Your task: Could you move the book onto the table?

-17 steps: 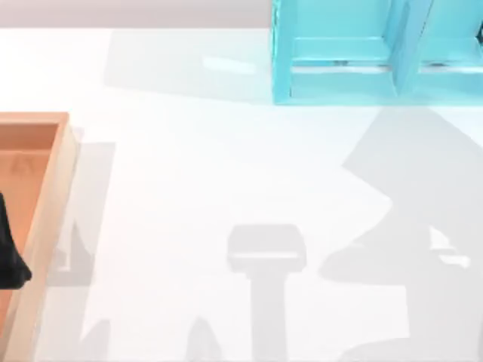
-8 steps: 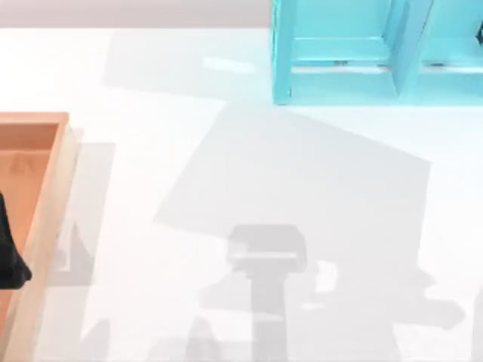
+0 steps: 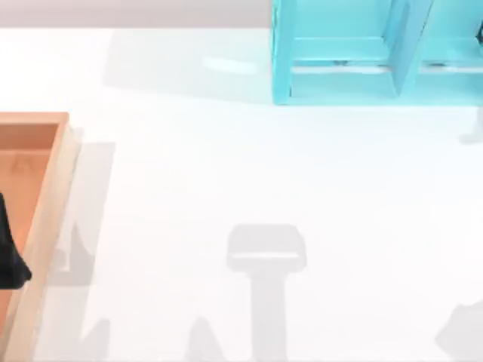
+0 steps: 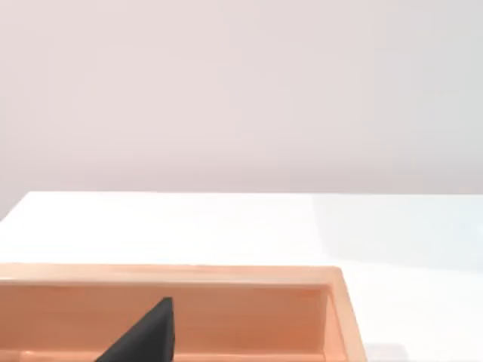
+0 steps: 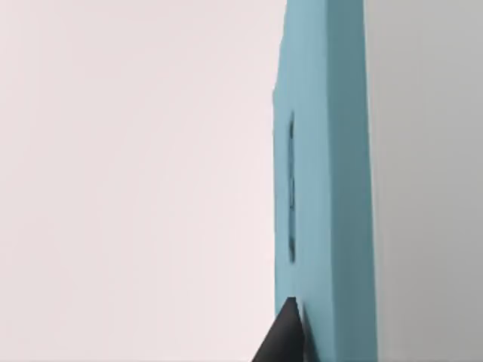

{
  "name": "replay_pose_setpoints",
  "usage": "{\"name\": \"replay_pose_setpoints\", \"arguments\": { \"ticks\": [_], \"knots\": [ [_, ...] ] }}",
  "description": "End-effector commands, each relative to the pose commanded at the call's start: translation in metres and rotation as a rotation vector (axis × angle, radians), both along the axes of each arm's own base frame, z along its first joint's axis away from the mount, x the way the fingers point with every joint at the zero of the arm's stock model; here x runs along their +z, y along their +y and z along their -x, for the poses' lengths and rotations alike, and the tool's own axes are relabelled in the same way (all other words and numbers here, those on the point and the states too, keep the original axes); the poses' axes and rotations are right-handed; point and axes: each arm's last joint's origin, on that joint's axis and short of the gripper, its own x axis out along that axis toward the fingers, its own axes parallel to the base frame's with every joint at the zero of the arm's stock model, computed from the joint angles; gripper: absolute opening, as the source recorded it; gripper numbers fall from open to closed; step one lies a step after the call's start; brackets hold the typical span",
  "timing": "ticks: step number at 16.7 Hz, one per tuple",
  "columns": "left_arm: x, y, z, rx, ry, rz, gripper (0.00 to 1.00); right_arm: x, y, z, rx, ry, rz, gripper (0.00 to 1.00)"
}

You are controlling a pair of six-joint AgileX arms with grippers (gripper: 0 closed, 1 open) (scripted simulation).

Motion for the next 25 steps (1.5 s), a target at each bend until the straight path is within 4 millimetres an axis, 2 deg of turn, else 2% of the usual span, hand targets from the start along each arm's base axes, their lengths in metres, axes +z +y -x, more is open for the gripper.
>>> {"name": "replay_pose_setpoints", "arguments": {
  "ticks": [2, 4, 5, 7, 8, 10, 12, 14, 16, 19, 22, 25],
  "knots": [
    [0.0, 0.0, 0.0, 0.0, 0.0, 0.0, 1.0, 0.034, 0.056, 0.048, 0.07, -0.074, 0.114, 0.0],
    [0.0, 0.0, 0.0, 0.0, 0.0, 0.0, 1.0, 0.051, 0.125, 0.093, 0.135, -0.106, 0.248, 0.0],
    [0.0, 0.0, 0.0, 0.0, 0.0, 0.0, 1.0, 0.051, 0.162, 0.112, 0.162, -0.107, 0.32, 0.0],
    [0.0, 0.0, 0.0, 0.0, 0.0, 0.0, 1.0, 0.037, 0.24, 0.144, 0.202, -0.077, 0.47, 0.0],
    [0.0, 0.0, 0.0, 0.0, 0.0, 0.0, 1.0, 0.022, 0.279, 0.155, 0.213, -0.049, 0.545, 0.0],
    [0.0, 0.0, 0.0, 0.0, 0.0, 0.0, 1.0, -0.022, 0.352, 0.167, 0.215, 0.031, 0.691, 0.0],
    [0.0, 0.0, 0.0, 0.0, 0.0, 0.0, 1.0, -0.08, 0.414, 0.167, 0.187, 0.131, 0.824, 0.0],
    [0.0, 0.0, 0.0, 0.0, 0.0, 0.0, 1.0, -0.149, 0.459, 0.158, 0.133, 0.24, 0.942, 0.0],
    [0.0, 0.0, 0.0, 0.0, 0.0, 0.0, 1.0, -0.221, 0.487, 0.141, 0.056, 0.346, 1.042, 0.0],
    [0.0, 0.0, 0.0, 0.0, 0.0, 0.0, 1.0, -0.323, 0.497, 0.112, -0.081, 0.483, 1.163, 0.0],
    [0.0, 0.0, 0.0, 0.0, 0.0, 0.0, 1.0, -0.406, 0.48, 0.087, -0.222, 0.579, 1.257, 0.0],
    [0.0, 0.0, 0.0, 0.0, 0.0, 0.0, 1.0, -0.464, 0.454, 0.071, -0.338, 0.635, 1.328, 0.0]
  ]
}}
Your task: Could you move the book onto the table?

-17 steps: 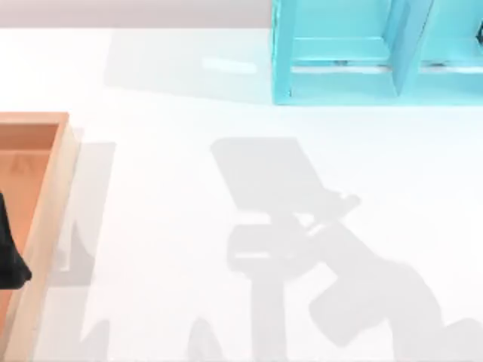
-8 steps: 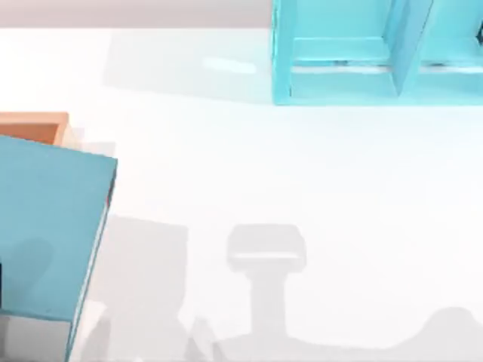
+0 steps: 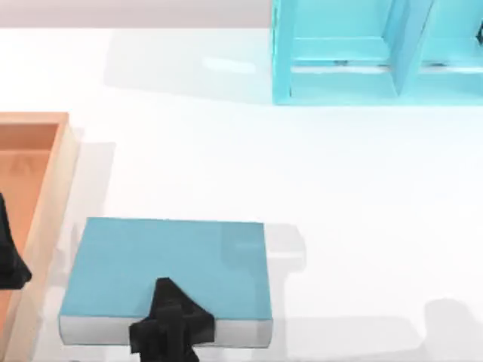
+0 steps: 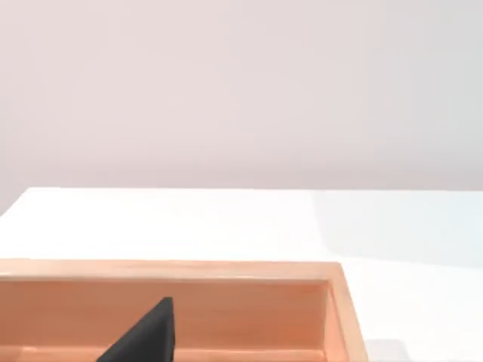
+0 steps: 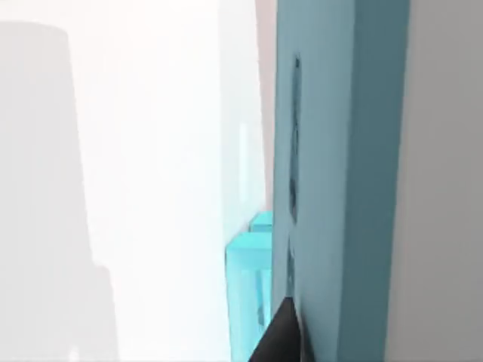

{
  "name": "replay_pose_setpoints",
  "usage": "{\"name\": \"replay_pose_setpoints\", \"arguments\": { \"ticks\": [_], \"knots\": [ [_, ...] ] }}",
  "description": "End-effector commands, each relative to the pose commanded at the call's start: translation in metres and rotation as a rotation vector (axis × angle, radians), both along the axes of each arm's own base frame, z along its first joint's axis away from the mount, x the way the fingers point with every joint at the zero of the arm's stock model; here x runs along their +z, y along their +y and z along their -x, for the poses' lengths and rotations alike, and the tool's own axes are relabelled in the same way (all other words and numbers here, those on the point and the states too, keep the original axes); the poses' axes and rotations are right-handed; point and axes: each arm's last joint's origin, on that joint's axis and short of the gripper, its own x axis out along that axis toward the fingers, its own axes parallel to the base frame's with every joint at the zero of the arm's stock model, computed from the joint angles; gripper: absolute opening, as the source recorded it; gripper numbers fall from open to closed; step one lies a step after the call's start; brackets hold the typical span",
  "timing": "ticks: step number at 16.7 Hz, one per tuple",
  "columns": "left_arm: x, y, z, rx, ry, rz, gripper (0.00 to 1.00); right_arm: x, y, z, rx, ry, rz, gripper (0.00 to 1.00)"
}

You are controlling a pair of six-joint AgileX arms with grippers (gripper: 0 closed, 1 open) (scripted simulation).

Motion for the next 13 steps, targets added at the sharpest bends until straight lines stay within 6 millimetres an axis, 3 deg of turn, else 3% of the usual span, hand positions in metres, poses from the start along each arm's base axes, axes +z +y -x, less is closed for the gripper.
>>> {"name": "replay_pose_setpoints", "arguments": {
  "ticks": [4, 13],
  "knots": [
    [0.0, 0.0, 0.0, 0.0, 0.0, 0.0, 1.0, -0.035, -0.023, -0.009, -0.06, -0.008, 0.072, 0.0],
    [0.0, 0.0, 0.0, 0.0, 0.0, 0.0, 1.0, -0.036, -0.024, -0.006, -0.06, -0.007, 0.075, 0.0]
  ]
}}
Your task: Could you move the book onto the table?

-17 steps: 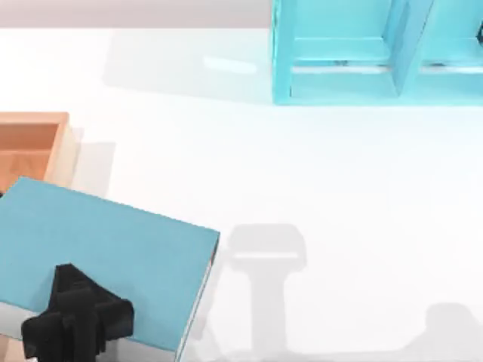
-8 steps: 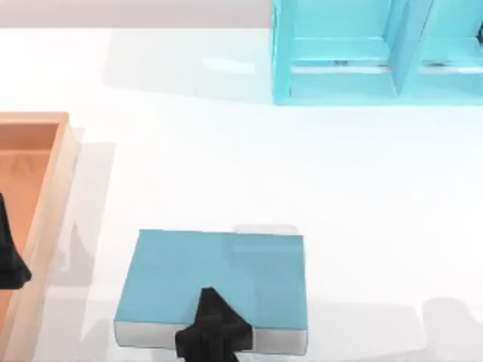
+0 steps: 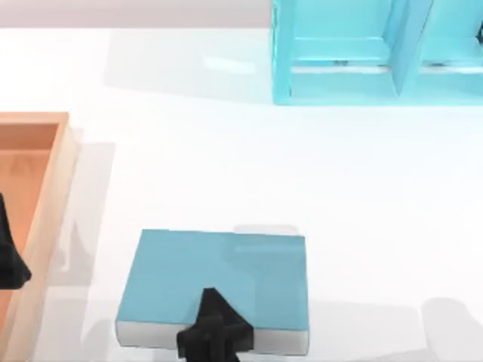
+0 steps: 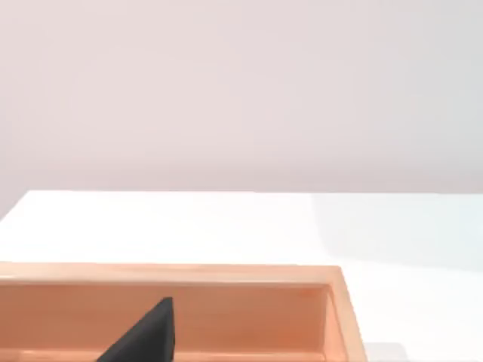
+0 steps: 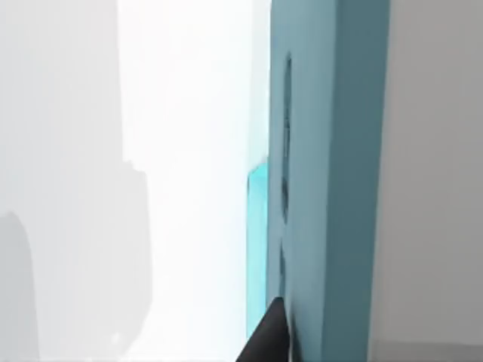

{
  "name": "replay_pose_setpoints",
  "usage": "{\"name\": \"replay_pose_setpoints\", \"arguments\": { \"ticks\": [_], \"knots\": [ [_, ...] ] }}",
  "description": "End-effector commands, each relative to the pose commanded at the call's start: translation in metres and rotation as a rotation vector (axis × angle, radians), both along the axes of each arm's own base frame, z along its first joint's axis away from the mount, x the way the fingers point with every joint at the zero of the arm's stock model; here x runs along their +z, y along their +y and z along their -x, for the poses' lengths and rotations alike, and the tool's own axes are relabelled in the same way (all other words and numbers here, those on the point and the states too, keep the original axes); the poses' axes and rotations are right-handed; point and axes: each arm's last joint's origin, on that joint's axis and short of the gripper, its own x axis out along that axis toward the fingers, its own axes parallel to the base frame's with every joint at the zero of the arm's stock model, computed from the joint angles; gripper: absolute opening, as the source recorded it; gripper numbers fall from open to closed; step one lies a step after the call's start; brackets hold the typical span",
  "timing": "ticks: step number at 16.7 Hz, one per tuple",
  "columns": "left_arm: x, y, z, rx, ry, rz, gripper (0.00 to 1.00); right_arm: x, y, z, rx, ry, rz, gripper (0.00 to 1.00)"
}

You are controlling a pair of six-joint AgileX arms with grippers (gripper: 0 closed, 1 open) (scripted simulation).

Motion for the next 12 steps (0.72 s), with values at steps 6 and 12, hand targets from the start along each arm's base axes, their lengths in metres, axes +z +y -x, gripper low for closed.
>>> {"name": "replay_pose_setpoints", "arguments": {
  "ticks": [6, 12],
  "knots": [
    [0.0, 0.0, 0.0, 0.0, 0.0, 0.0, 1.0, -0.001, -0.001, 0.0, -0.006, 0.001, 0.001, 0.0],
    [0.0, 0.0, 0.0, 0.0, 0.0, 0.0, 1.0, -0.027, 0.0, 0.0, -0.006, 0.001, -0.002, 0.0]
  ]
}}
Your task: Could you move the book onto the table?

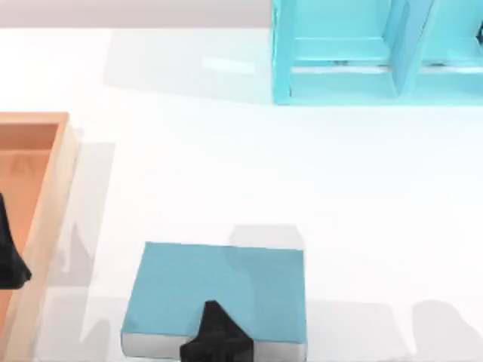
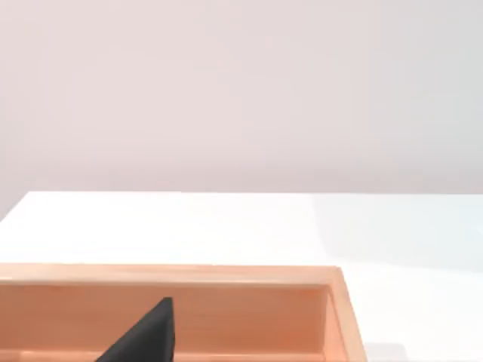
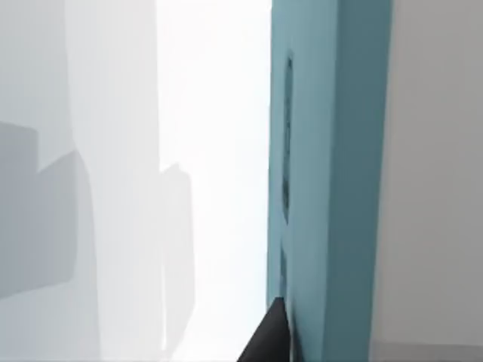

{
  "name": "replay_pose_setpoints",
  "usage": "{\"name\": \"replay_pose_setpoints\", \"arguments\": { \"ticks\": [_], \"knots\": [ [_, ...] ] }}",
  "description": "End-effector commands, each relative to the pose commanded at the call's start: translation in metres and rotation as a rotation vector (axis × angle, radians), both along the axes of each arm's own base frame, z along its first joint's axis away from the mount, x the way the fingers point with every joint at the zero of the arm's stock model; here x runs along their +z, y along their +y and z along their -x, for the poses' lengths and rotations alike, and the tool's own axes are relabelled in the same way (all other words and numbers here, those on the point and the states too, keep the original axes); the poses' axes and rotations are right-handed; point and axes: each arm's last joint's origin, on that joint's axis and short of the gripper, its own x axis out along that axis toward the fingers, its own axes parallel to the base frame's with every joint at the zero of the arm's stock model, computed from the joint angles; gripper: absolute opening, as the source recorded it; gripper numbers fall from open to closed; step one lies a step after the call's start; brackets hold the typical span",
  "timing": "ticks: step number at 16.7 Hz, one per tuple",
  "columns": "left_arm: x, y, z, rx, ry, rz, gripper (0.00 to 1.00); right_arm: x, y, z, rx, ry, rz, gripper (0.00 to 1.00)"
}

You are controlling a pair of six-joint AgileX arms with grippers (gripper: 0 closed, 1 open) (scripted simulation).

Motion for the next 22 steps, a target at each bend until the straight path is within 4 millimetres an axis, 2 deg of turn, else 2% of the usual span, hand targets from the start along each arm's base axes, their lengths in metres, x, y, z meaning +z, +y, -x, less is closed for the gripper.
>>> {"name": "replay_pose_setpoints", "arguments": {
  "ticks": [4, 17, 22],
  "knots": [
    [0.0, 0.0, 0.0, 0.0, 0.0, 0.0, 1.0, -0.0038, -0.0003, 0.0001, 0.0, -0.001, 0.003, 0.0],
    [0.0, 0.0, 0.0, 0.0, 0.0, 0.0, 1.0, -0.0038, -0.0003, 0.0001, 0.0, -0.001, 0.003, 0.98],
    [0.0, 0.0, 0.0, 0.0, 0.0, 0.0, 1.0, -0.0038, -0.0003, 0.0001, 0.0, -0.001, 0.003, 1.0]
  ]
}}
